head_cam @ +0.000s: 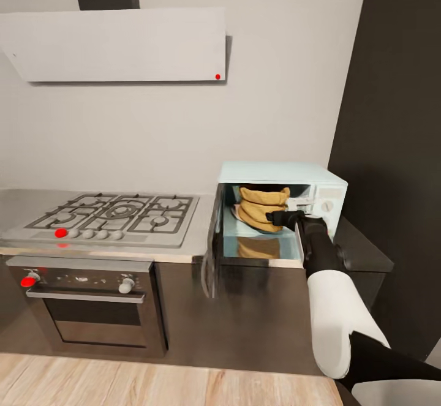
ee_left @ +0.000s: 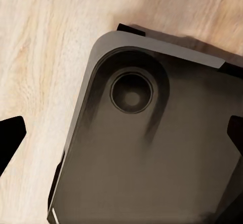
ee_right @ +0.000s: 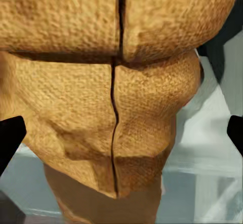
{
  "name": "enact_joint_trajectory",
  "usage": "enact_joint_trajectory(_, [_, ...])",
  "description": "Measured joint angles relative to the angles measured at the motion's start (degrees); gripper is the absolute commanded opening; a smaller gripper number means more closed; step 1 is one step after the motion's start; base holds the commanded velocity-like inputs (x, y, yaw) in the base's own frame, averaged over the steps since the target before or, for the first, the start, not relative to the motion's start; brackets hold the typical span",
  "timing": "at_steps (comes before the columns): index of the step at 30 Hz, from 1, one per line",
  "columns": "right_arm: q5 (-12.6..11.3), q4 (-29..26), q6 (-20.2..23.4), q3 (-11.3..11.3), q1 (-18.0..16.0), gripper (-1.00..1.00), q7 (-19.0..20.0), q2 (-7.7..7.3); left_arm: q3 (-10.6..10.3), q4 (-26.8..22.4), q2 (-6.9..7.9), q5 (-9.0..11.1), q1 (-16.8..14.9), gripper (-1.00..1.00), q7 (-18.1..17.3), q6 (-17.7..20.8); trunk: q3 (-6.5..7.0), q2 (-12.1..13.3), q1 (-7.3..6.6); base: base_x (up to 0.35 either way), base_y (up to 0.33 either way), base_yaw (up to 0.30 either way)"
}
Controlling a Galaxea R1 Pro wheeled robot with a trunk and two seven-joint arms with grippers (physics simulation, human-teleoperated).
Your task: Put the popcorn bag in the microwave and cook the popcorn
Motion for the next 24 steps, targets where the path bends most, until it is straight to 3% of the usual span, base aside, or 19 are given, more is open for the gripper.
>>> enact_joint_trajectory(7, [-0.02, 1.6, -0.57, 0.01, -0.01, 1.0, -0.25, 0.0, 0.0, 0.01, 0.0, 0.0, 0.02, 1.0, -0.01, 0.08, 0.0, 0.0, 0.0, 0.0, 0.29, 0.0])
enact_joint_trajectory(19, [0.22, 1.02, -2.76, -0.39, -0.03, 1.0, -2.77, 0.02, -0.01, 0.02, 0.0, -0.02, 0.04, 1.0, 0.01, 0.01, 0.0, -0.01, 0.0, 0.001, 0.012, 0.0])
enact_joint_trajectory(24, [0.2, 1.09, -2.9, -0.39, -0.02, 1.0, -3.09, 0.02, -0.06, 0.0, 0.0, -0.1, 0.0, 1.0, -0.06, 0.08, 0.0, -0.01, -0.02, 0.188, 0.0, 0.0])
